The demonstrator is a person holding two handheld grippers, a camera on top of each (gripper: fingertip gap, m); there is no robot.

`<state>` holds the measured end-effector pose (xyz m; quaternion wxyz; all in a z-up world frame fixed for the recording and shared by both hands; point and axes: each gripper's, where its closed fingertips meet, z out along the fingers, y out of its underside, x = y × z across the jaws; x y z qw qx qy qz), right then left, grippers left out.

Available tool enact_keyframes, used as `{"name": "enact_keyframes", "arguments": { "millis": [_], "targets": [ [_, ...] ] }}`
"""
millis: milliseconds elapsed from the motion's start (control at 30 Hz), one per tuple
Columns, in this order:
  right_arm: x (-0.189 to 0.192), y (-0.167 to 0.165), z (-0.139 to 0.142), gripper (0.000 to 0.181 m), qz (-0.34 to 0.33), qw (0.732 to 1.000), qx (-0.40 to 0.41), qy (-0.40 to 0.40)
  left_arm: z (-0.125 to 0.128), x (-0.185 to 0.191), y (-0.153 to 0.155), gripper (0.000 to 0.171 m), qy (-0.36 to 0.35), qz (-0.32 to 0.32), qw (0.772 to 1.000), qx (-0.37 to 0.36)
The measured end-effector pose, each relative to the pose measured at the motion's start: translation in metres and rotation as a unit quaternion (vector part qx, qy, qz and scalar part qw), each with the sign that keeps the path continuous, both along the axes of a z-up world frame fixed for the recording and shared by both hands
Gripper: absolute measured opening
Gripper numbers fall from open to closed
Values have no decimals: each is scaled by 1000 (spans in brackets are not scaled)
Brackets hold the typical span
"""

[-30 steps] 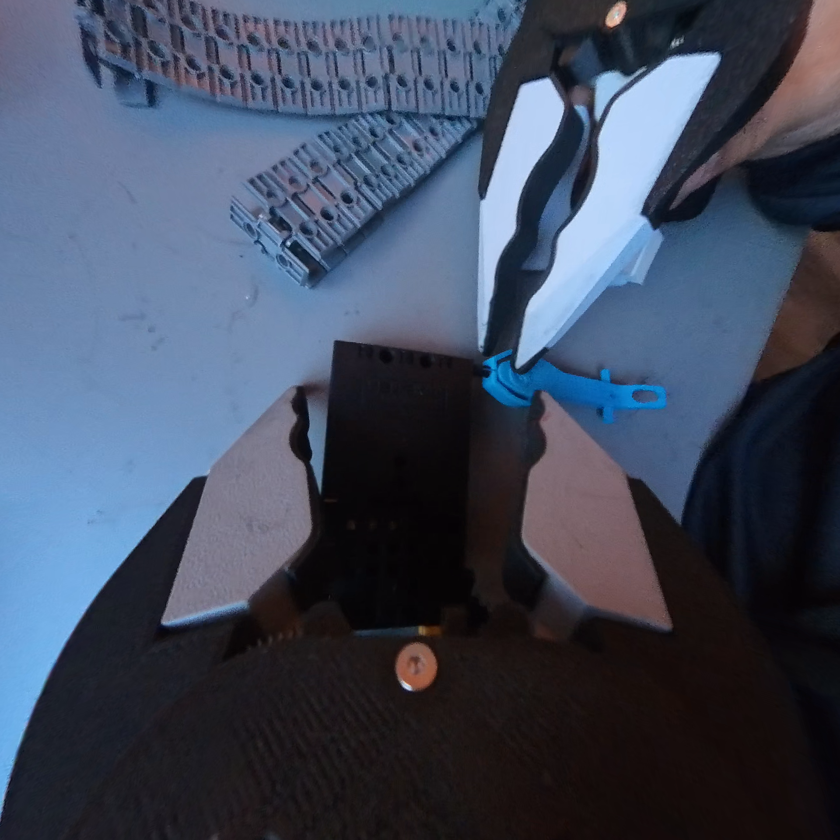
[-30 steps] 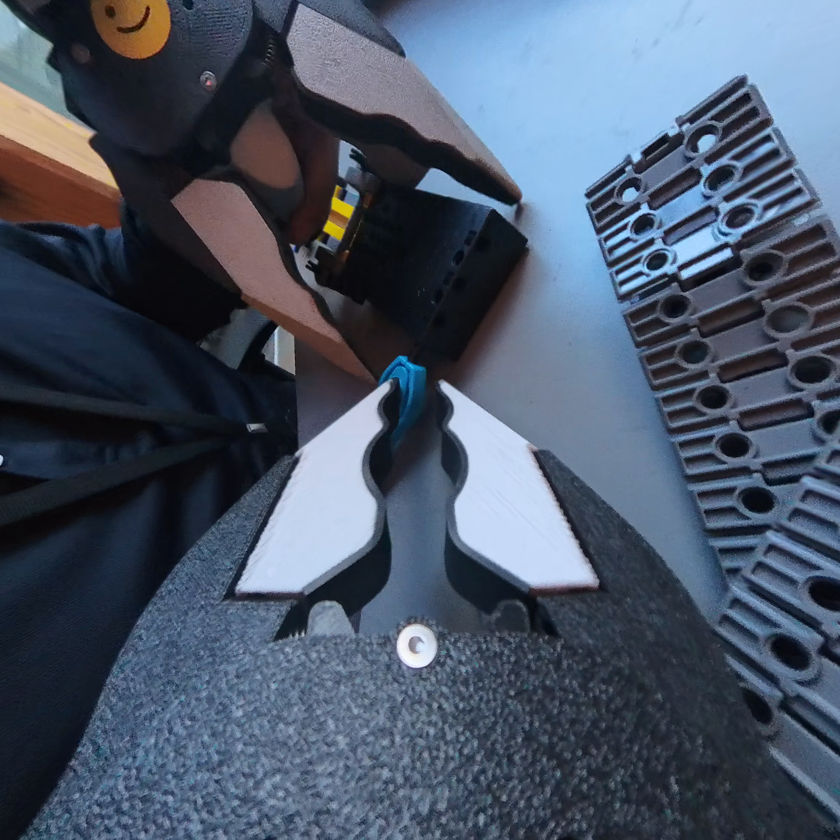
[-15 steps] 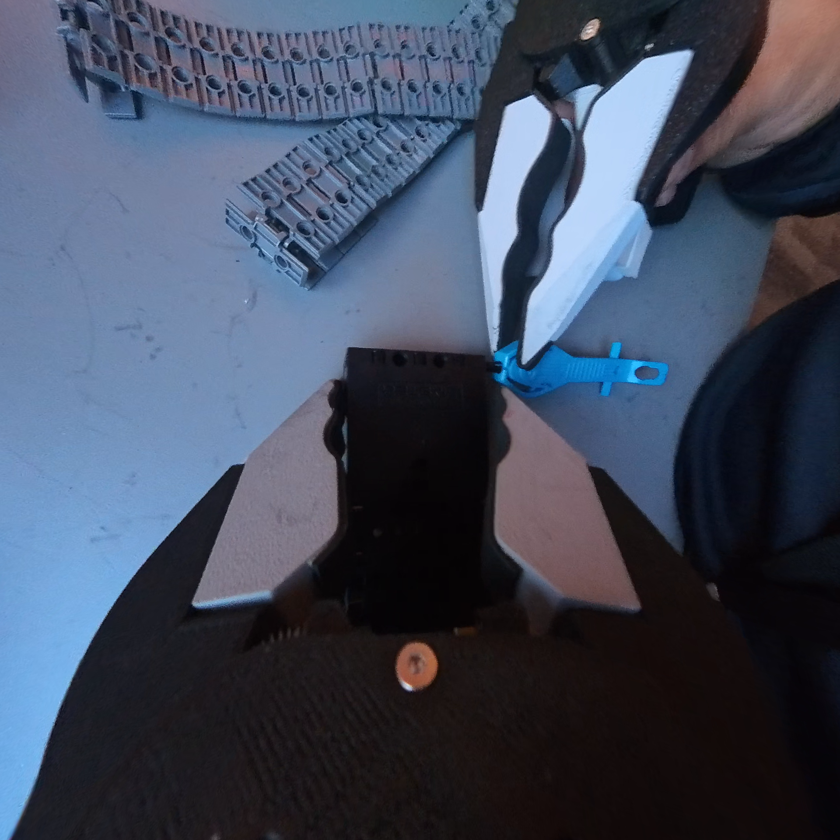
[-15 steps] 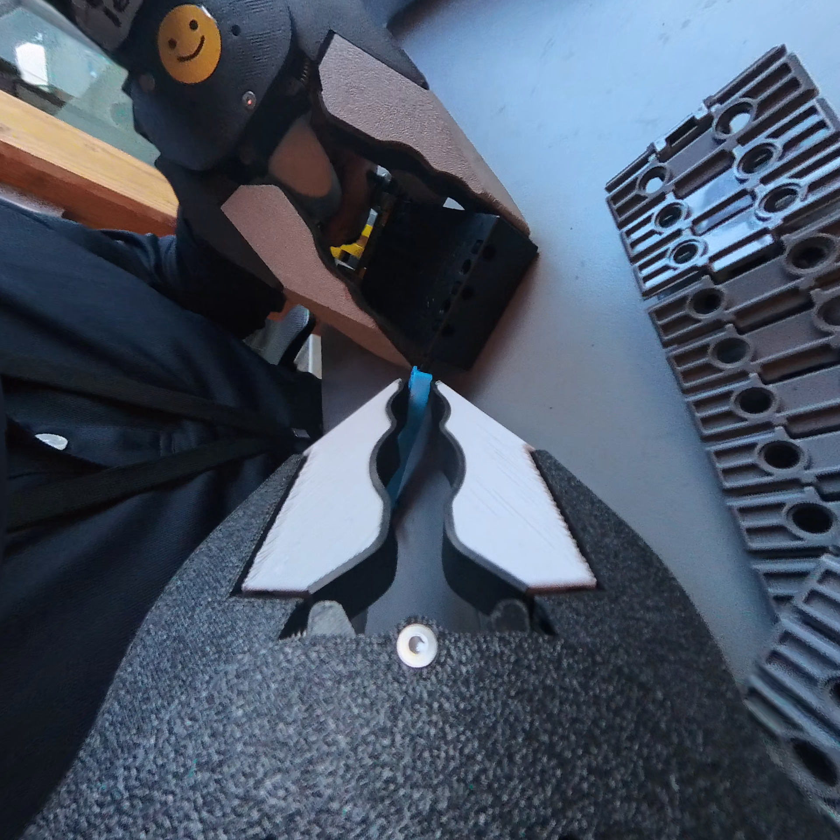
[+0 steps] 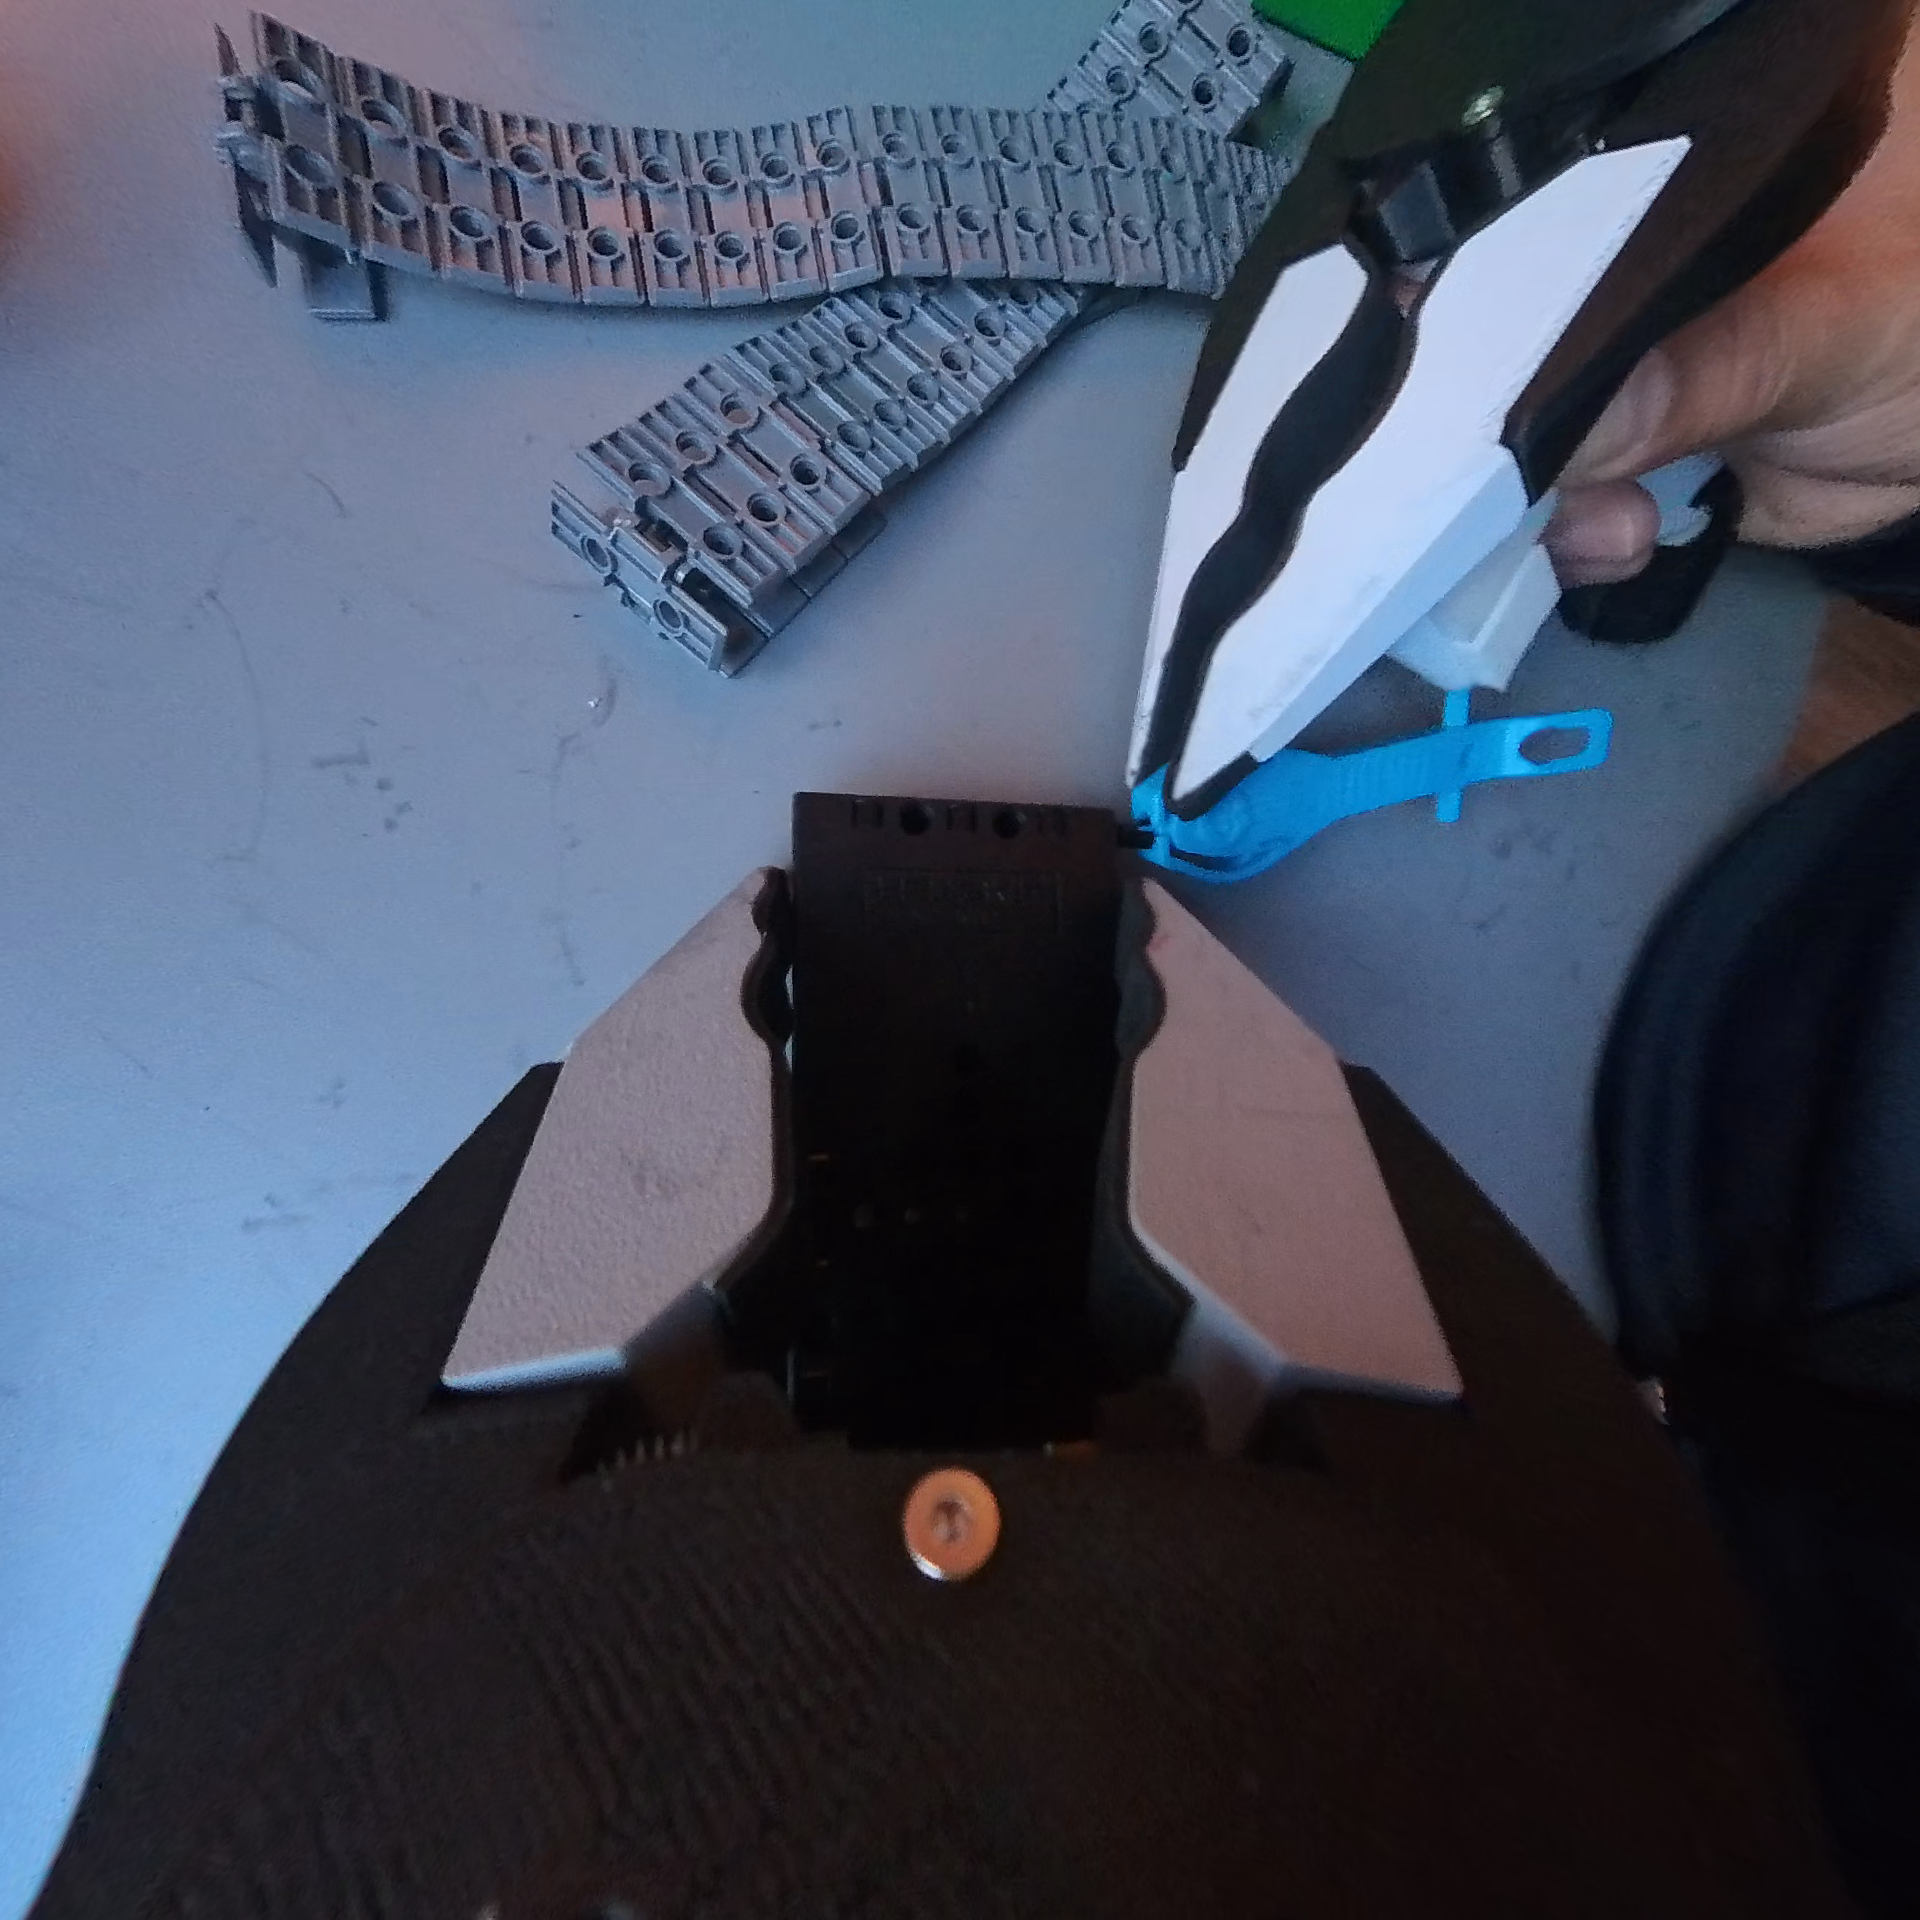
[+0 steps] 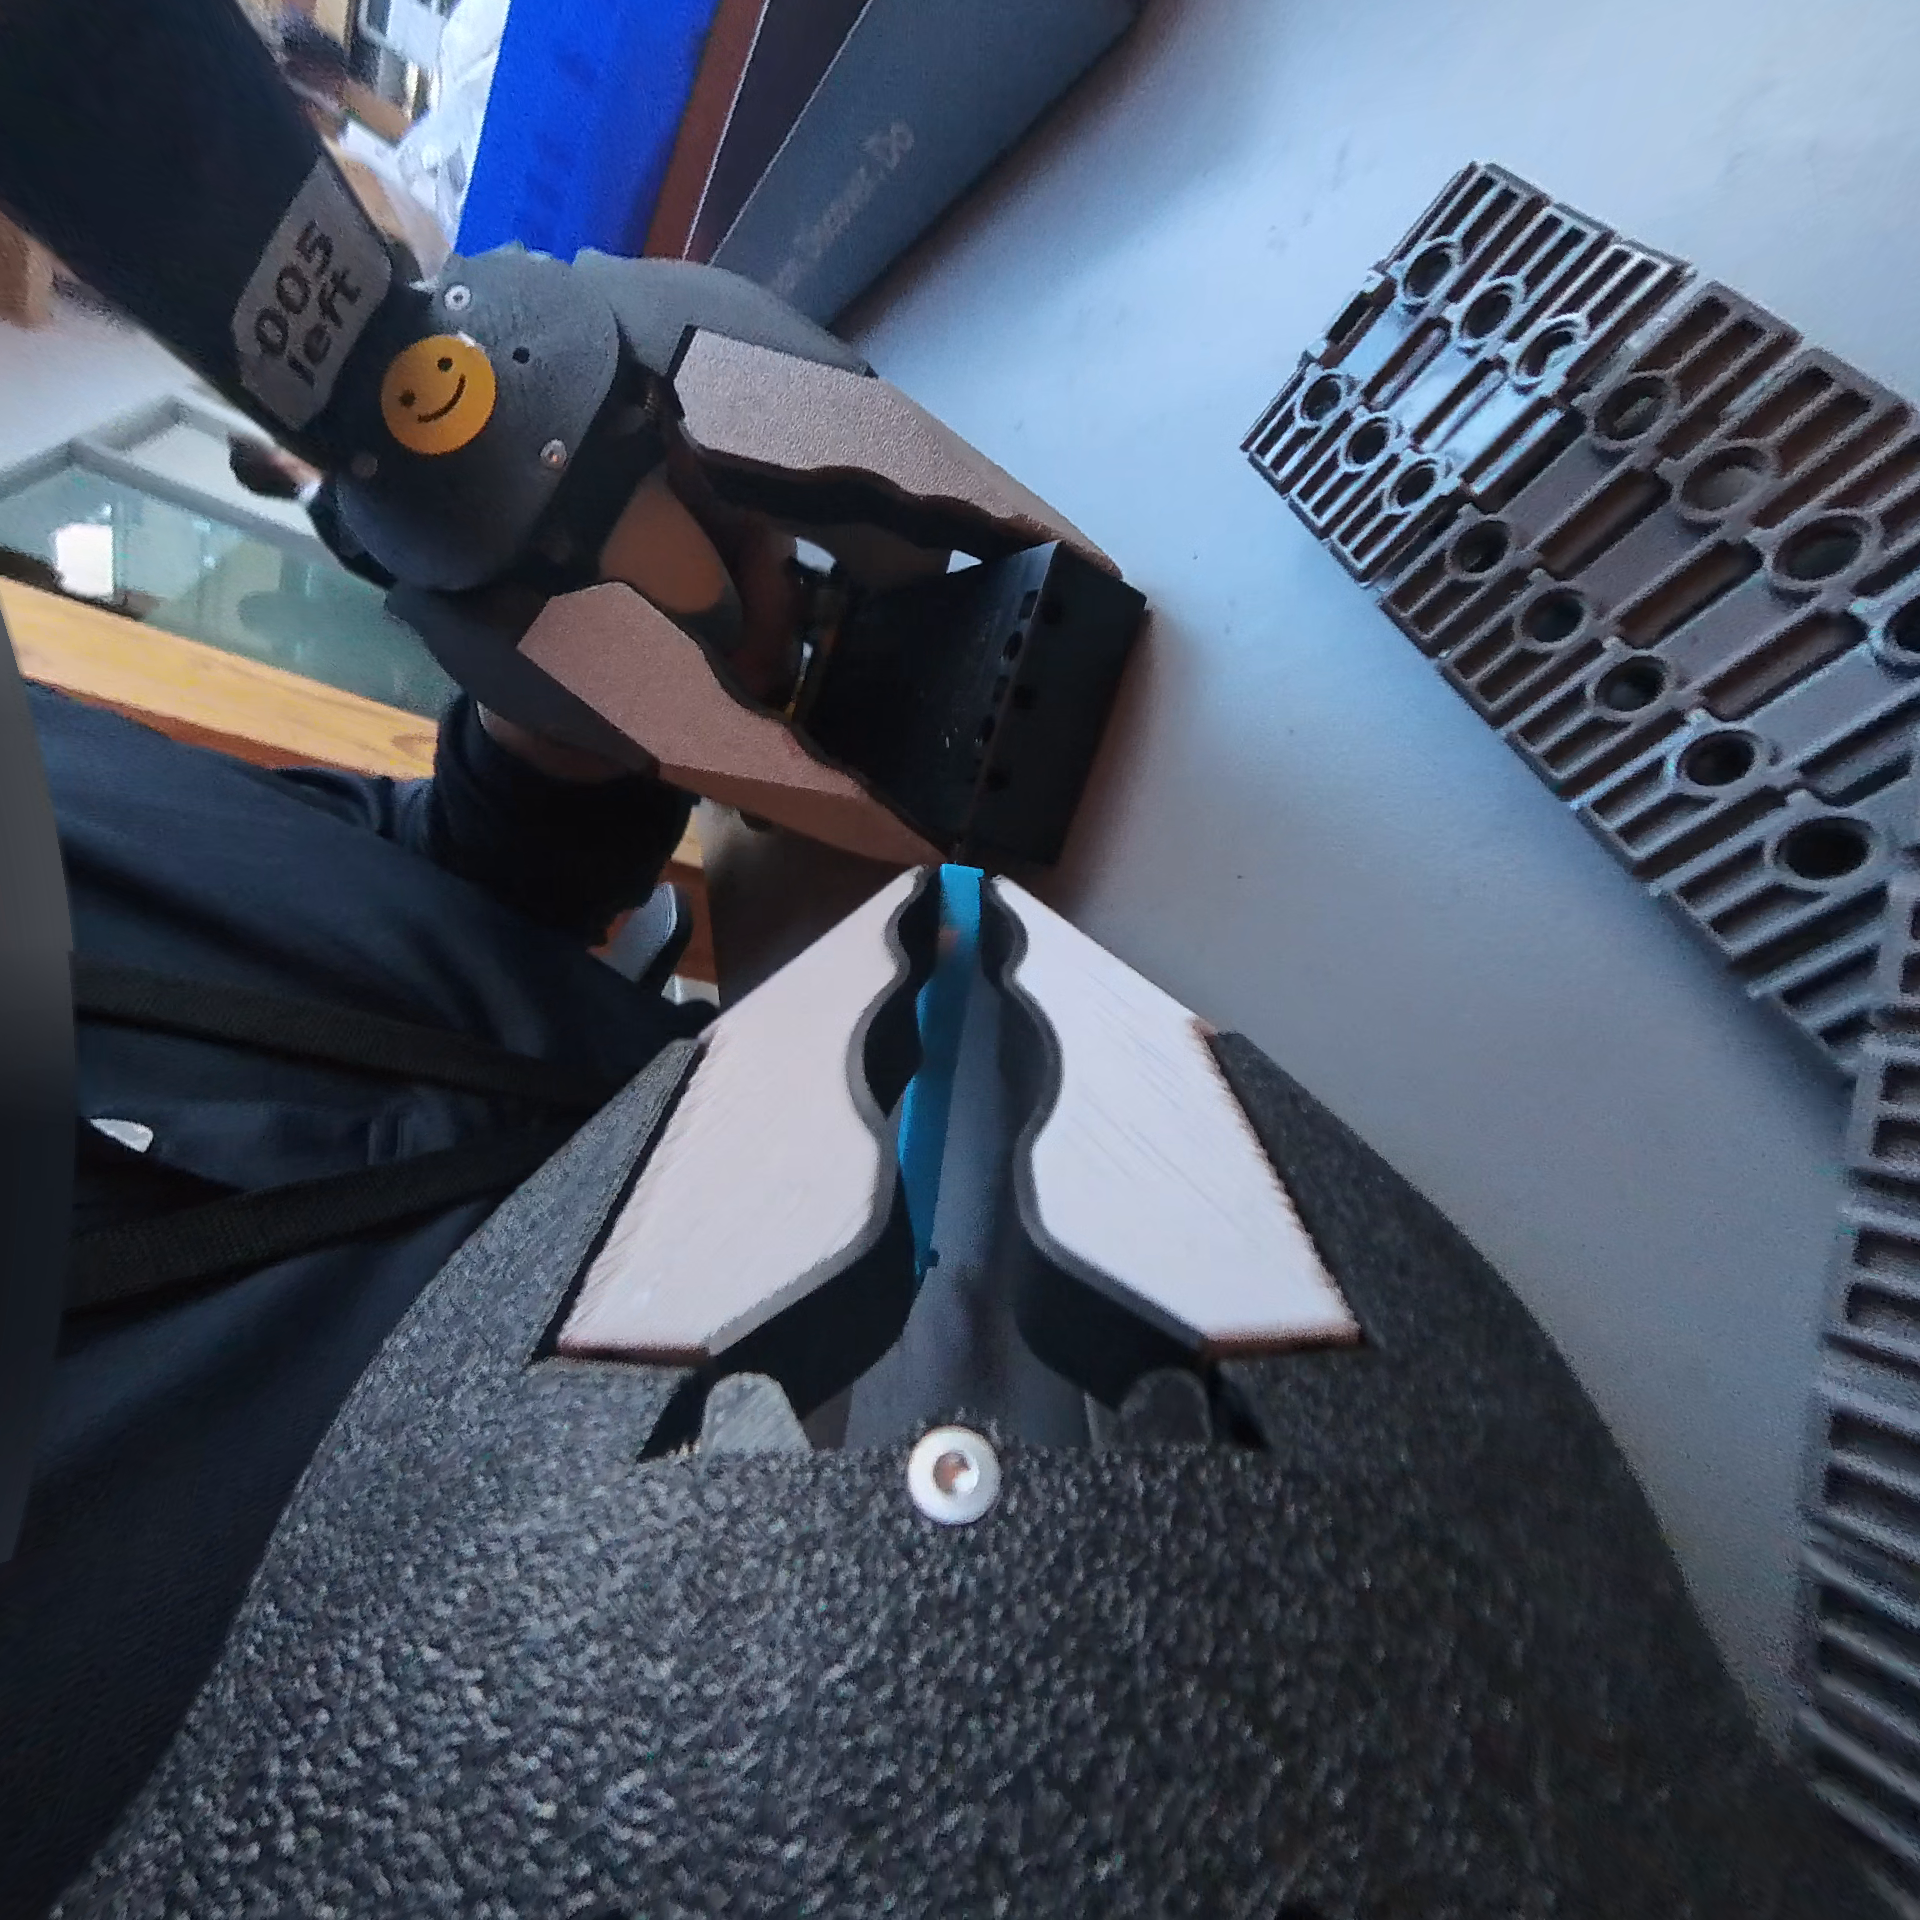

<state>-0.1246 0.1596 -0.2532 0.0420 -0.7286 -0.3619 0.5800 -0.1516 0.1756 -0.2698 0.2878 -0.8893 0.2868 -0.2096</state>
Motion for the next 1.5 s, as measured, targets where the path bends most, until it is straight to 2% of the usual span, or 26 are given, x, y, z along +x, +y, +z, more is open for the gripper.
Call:
{"name": "enact_keyframes", "arguments": {
  "millis": [567, 733, 900, 1033, 1067, 1100, 1167, 1433, 1500],
  "targets": [
    [-7, 10, 0, 2, -118, 992, -35, 7, 0, -5, 4, 62, -1, 23, 1000, 2],
    [-8, 8, -1, 3, -103, 994, -35, 1, 0, -5, 5, 62, -7, 30, 1000, 0],
    [5, -2, -5, 23, -59, 997, 38, -33, 0, -5, 5, 62, -8, 29, 1000, 1],
    [13, -15, -10, 23, -10, 997, 52, -55, 0, -5, 5, 62, -8, 30, 1000, 3],
    [13, -17, -12, 14, -1, 997, 54, -62, 1, -5, 5, 62, -8, 30, 1000, 3],
    [11, -19, -13, 8, 7, 997, 45, -64, 0, -5, 5, 62, -7, 31, 999, 3],
    [8, -24, -11, 7, 17, 998, 7, -60, 0, -5, 5, 62, -7, 33, 999, 3],
    [7, -17, 6, 3, -36, 990, -138, 18, 1, -5, 5, 62, -5, 32, 999, 10],
    [5, -16, 7, 3, -49, 987, -151, 20, 0, -6, 6, 62, 1, 39, 999, 10]
  ]
}}
